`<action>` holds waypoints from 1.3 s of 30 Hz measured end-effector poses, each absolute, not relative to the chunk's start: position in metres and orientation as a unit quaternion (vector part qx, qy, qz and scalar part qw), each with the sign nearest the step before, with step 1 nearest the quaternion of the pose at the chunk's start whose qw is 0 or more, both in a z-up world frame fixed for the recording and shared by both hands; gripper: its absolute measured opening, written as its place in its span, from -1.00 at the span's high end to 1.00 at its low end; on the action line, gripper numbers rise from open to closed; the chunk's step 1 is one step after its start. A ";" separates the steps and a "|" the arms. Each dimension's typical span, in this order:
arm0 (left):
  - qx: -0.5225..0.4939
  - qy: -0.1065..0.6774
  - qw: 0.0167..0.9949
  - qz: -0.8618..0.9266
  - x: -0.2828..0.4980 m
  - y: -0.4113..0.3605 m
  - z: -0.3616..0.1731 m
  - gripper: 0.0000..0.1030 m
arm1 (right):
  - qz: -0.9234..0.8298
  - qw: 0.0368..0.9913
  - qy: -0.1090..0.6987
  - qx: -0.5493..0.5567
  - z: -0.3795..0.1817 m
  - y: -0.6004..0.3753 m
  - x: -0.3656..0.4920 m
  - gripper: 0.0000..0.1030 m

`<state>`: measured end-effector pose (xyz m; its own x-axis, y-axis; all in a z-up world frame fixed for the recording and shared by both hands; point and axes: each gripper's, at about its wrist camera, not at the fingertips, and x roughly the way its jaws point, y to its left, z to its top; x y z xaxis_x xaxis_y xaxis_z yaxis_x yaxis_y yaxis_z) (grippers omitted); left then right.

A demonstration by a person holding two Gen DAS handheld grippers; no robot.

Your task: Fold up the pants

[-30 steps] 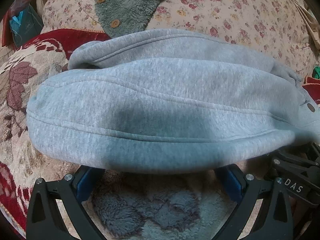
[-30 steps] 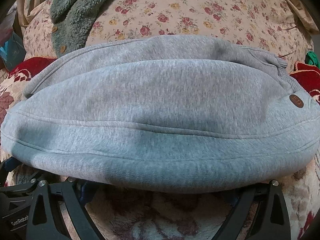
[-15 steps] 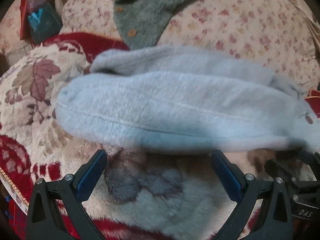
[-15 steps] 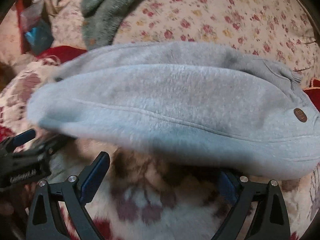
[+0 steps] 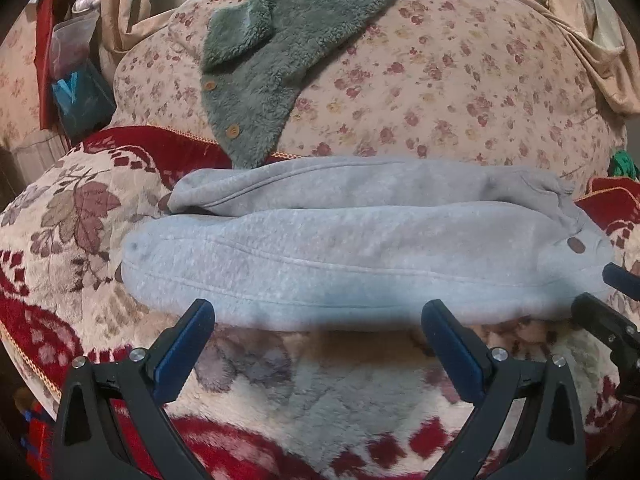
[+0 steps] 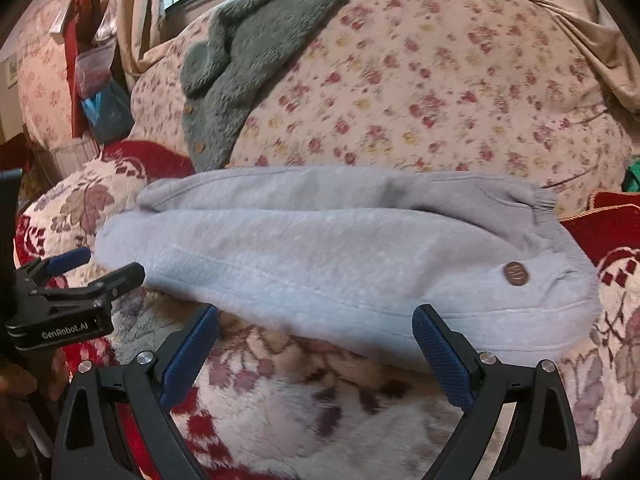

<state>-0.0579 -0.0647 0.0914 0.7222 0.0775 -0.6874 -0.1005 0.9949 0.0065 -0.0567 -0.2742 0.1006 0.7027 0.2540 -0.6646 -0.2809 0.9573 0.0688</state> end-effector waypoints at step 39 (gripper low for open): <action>-0.043 0.375 0.925 0.050 -0.053 -0.060 0.082 -1.00 | 0.096 0.908 0.405 0.049 0.077 -0.359 -0.048 -0.93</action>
<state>-0.0534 -0.0598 0.0819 0.7140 0.0604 -0.6975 -0.1255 0.9912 -0.0426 -0.0478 -0.3589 0.0766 0.6537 0.2142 -0.7258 -0.1355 0.9767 0.1662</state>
